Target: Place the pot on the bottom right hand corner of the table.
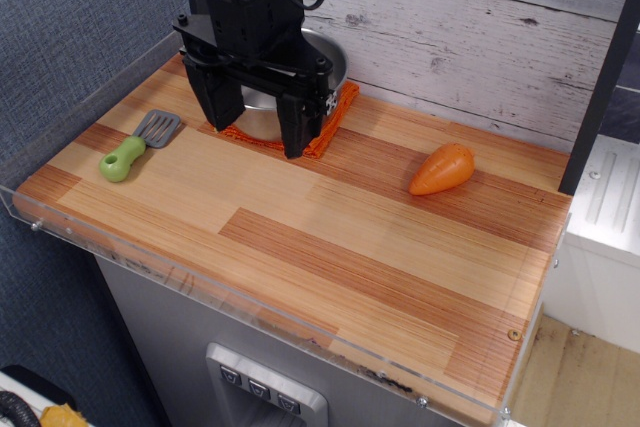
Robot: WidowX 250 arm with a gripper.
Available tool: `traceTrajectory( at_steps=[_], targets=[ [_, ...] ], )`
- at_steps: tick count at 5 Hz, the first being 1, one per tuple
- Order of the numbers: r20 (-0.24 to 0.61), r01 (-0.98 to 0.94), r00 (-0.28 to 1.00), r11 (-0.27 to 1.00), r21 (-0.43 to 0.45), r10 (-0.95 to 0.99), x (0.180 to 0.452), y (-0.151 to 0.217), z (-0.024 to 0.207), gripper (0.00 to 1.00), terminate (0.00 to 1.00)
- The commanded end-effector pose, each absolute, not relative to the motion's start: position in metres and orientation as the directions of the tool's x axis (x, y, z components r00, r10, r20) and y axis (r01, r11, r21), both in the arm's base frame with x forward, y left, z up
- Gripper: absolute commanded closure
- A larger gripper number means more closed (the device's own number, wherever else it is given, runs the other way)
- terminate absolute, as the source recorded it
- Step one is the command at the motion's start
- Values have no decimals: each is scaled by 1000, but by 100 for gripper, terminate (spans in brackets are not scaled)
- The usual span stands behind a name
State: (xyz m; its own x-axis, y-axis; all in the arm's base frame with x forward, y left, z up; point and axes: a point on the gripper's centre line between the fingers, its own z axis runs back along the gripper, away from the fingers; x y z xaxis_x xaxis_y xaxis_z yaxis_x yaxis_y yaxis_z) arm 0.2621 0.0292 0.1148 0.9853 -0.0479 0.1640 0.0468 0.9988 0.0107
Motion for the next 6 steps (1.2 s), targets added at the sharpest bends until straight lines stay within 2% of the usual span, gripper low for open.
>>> traceTrajectory(
  at_steps=[1, 2, 4, 5, 6],
  targets=[
    [164, 47, 985, 999, 11, -48, 262, 29, 115, 0, 0],
    [230, 48, 972, 999, -24, -41, 287, 41, 122, 0, 0],
    [310, 85, 947, 996, 22, -88, 353, 37, 133, 0, 0],
    [288, 108, 951, 993, 49, -118, 383, 31, 113, 0, 0],
    [241, 115, 961, 990, 83, -132, 395, 32, 86, 0, 0]
  ],
)
